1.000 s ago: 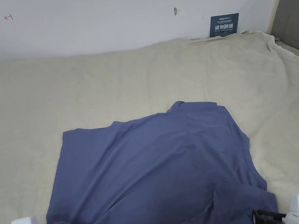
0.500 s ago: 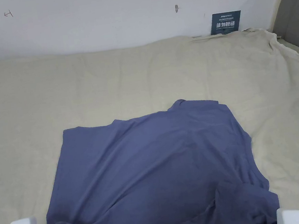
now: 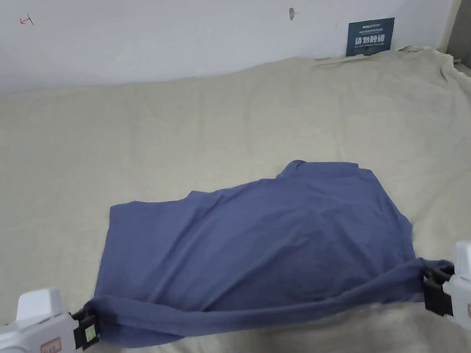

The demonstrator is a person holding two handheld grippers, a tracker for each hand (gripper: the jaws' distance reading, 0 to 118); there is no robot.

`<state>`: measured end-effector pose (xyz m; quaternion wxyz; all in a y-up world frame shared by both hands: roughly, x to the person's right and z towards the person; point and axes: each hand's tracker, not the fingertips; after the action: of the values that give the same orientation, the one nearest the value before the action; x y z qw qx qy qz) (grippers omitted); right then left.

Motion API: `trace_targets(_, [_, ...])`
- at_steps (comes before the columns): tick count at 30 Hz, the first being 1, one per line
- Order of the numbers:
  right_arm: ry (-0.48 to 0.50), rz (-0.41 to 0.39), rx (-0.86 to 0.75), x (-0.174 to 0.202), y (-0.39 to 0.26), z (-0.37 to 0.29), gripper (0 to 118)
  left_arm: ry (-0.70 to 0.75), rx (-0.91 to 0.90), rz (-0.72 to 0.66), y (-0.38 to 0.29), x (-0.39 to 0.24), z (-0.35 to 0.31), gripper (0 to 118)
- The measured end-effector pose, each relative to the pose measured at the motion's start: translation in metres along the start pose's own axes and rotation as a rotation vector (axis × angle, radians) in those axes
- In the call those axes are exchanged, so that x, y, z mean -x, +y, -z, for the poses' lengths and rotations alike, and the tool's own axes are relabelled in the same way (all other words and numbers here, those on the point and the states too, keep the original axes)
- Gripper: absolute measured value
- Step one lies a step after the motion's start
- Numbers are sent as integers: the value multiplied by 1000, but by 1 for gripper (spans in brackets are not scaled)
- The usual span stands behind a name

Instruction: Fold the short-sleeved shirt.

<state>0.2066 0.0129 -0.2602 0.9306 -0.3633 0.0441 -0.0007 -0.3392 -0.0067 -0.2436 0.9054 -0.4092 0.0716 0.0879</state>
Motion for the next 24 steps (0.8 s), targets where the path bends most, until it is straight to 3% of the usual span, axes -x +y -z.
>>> trace_targets(6, [2,29,100,-6,35,71,5,18,59,14,42,-5,52,10])
trace_targets(15, [-33,79,231,-9,47,163,5,82,174,18,51,-10,136,10])
trace_targets(22, [-72,86,269,-2,33,178,6,128,184,108,46,-23,136,10])
trace_targets(24, [-81,74,259,1,37,169,14,123,186,123,48,-26,131,24])
